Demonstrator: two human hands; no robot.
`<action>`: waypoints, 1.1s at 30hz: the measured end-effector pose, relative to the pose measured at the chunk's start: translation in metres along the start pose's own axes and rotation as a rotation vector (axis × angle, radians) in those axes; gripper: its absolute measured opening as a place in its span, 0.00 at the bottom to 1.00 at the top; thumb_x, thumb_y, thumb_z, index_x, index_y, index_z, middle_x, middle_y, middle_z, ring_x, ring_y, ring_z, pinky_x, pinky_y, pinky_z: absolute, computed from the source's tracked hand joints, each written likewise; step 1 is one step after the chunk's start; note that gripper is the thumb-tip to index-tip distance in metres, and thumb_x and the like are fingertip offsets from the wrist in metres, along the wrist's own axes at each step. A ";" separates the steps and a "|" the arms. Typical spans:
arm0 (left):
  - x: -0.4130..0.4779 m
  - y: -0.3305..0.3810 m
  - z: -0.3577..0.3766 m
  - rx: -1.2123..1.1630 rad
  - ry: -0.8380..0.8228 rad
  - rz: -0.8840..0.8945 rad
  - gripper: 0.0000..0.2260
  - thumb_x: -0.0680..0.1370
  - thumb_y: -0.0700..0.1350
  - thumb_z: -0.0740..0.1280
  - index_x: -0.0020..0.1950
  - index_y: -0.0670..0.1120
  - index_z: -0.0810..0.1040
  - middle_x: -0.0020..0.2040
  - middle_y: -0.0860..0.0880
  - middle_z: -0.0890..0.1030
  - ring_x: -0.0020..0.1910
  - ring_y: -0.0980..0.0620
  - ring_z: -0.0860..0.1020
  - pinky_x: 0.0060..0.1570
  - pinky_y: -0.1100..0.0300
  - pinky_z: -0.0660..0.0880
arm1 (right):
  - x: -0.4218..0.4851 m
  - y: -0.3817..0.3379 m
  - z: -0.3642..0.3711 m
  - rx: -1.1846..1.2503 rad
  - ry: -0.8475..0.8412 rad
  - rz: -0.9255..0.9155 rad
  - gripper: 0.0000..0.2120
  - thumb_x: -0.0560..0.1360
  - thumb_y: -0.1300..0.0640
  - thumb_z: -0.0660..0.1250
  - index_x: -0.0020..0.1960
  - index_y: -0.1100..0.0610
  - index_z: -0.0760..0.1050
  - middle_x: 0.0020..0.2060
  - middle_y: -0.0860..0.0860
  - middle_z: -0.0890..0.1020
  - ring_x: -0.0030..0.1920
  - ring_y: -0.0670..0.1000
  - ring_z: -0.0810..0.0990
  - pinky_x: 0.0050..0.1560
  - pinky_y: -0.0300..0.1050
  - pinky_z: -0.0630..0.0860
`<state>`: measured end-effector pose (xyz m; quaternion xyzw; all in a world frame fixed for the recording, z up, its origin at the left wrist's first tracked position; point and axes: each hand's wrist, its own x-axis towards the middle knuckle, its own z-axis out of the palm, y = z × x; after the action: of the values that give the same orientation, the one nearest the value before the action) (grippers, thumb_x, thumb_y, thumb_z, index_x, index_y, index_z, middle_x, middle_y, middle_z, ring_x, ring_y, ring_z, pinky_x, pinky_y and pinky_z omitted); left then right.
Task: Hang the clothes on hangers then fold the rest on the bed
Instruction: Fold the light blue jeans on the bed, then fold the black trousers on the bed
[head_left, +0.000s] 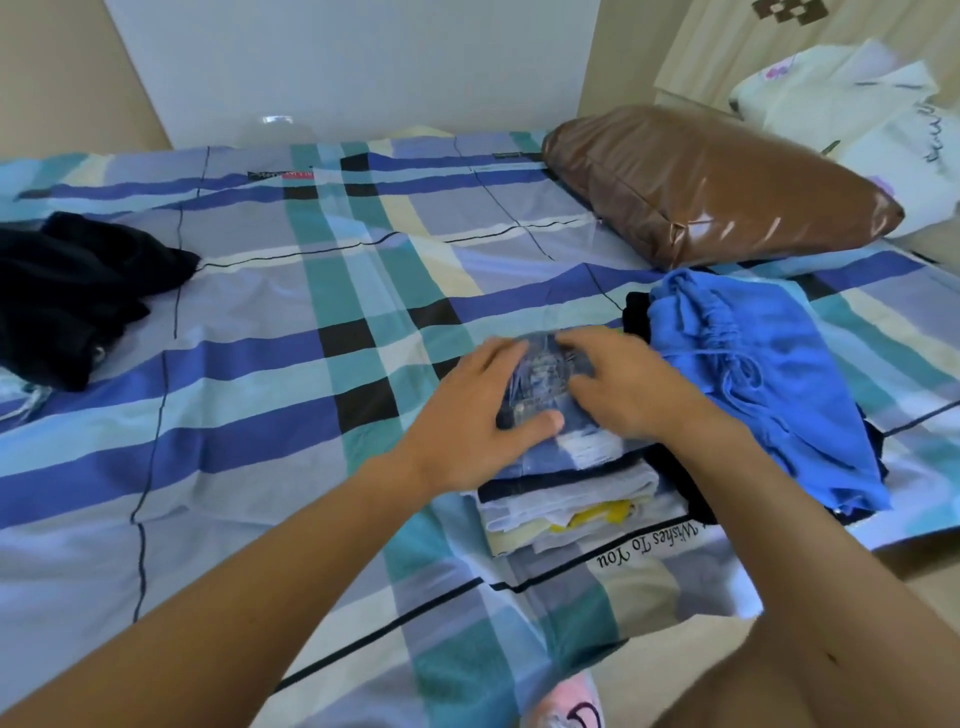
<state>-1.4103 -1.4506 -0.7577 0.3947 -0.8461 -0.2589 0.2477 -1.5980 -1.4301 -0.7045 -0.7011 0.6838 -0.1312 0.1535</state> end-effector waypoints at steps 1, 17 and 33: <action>-0.001 0.002 -0.006 -0.057 0.066 0.005 0.34 0.77 0.63 0.64 0.78 0.47 0.63 0.73 0.52 0.67 0.70 0.55 0.66 0.71 0.66 0.62 | -0.001 -0.005 -0.003 0.022 0.081 -0.016 0.22 0.77 0.61 0.63 0.71 0.56 0.72 0.68 0.56 0.75 0.67 0.57 0.74 0.67 0.54 0.71; -0.102 -0.078 -0.120 -0.086 0.540 -0.266 0.21 0.76 0.52 0.66 0.68 0.48 0.73 0.63 0.54 0.76 0.62 0.59 0.73 0.60 0.73 0.65 | 0.032 -0.171 0.055 0.486 0.161 -0.327 0.27 0.78 0.55 0.70 0.74 0.47 0.66 0.65 0.48 0.73 0.62 0.49 0.76 0.63 0.49 0.74; -0.142 -0.253 -0.219 0.388 0.262 -0.941 0.26 0.79 0.55 0.67 0.77 0.55 0.68 0.80 0.40 0.56 0.78 0.39 0.52 0.73 0.38 0.60 | 0.054 -0.197 0.134 0.264 -0.153 -0.477 0.34 0.80 0.48 0.66 0.78 0.38 0.51 0.65 0.39 0.63 0.56 0.49 0.78 0.58 0.51 0.77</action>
<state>-1.0572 -1.5307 -0.7858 0.7998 -0.5715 -0.1293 0.1306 -1.3627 -1.4756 -0.7508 -0.8240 0.4630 -0.1981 0.2596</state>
